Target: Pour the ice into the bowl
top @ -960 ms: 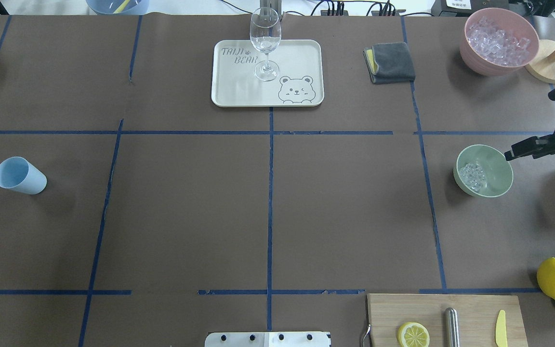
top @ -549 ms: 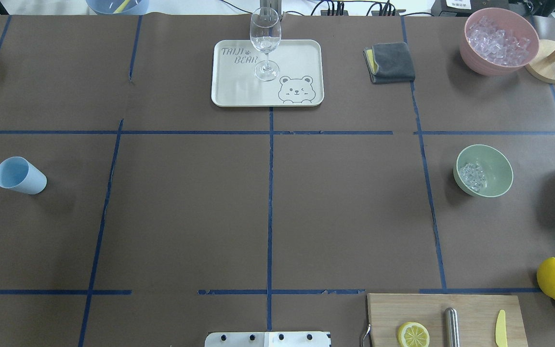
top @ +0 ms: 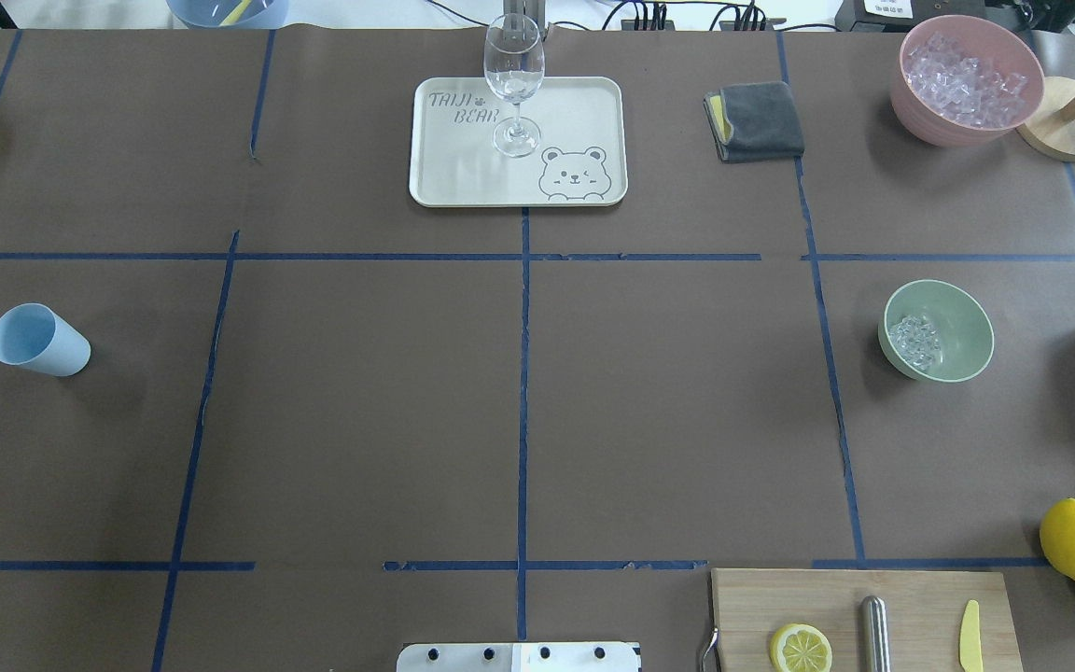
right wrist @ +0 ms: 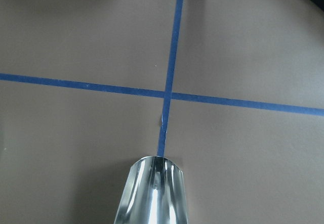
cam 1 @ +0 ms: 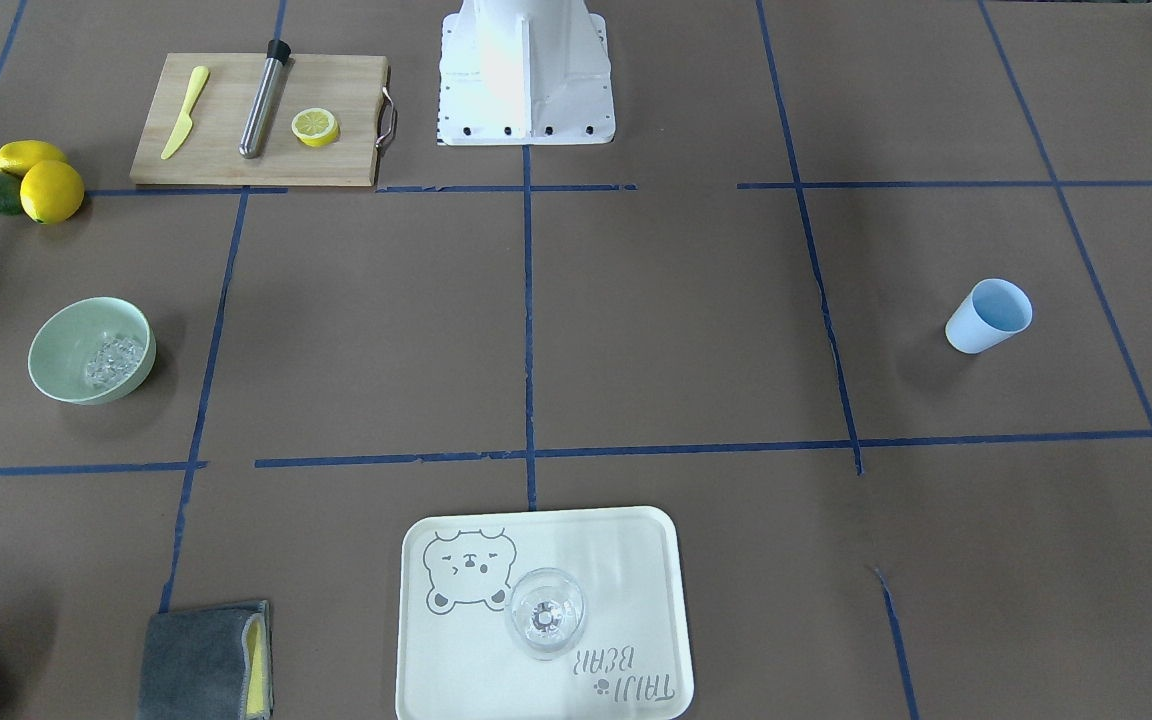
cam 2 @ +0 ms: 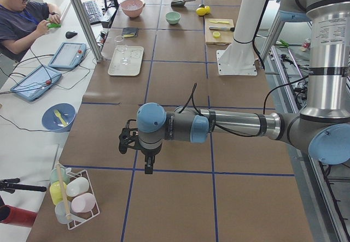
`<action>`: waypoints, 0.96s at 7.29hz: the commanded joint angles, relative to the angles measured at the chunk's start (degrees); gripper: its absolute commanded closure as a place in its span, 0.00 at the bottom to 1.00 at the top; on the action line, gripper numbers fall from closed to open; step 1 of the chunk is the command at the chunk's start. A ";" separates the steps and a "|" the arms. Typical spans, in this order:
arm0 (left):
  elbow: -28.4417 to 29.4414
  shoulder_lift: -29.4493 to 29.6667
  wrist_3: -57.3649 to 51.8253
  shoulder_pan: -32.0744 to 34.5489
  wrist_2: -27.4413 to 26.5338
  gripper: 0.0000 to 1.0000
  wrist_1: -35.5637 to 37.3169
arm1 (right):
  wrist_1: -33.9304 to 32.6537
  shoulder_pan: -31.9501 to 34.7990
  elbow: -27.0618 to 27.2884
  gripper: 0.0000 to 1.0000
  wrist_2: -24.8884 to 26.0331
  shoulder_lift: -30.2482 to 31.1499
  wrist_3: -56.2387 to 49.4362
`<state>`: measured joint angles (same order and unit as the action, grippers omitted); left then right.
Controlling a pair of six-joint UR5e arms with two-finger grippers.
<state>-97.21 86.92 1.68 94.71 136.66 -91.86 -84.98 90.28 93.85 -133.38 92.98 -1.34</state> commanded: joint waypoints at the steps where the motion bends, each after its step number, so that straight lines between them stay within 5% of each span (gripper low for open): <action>1: 0.35 -0.09 -0.10 -0.06 0.10 0.00 -0.07 | -6.14 0.69 3.01 0.00 5.48 1.32 -0.59; 7: 0.62 -0.70 -0.36 -0.93 0.10 0.00 0.01 | -7.22 0.16 4.85 0.00 3.84 1.76 -0.24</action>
<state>-96.52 86.40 1.45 94.11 136.68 -91.84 -92.00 90.62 98.63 -129.24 94.64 -1.49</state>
